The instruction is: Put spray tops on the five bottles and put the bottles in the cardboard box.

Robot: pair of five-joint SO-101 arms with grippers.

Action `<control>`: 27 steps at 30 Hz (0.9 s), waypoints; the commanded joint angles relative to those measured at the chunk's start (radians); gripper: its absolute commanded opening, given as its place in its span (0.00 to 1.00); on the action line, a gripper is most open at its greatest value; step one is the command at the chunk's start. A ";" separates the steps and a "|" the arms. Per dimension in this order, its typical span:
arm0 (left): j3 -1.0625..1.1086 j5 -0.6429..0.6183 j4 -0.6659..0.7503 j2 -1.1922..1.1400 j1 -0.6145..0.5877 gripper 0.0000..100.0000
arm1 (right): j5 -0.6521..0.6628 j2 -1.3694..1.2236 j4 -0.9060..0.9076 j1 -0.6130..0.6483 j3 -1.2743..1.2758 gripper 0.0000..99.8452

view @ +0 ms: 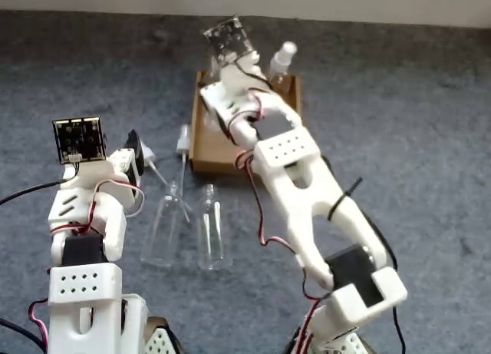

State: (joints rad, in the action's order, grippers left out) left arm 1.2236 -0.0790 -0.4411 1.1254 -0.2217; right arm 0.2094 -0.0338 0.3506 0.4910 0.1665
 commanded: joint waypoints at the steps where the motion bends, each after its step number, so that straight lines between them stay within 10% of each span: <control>1: -0.004 -0.002 0.020 -0.010 0.016 0.14 | 0.086 0.113 -0.182 0.007 0.124 0.00; 27: -0.004 -0.002 0.020 -0.010 0.016 0.14 | 0.084 -0.177 -0.380 0.007 0.061 0.00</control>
State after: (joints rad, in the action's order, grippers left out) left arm 1.2236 -0.0790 -0.4411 1.1254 -0.2217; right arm 0.2831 -0.2286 0.0207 0.4910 0.2969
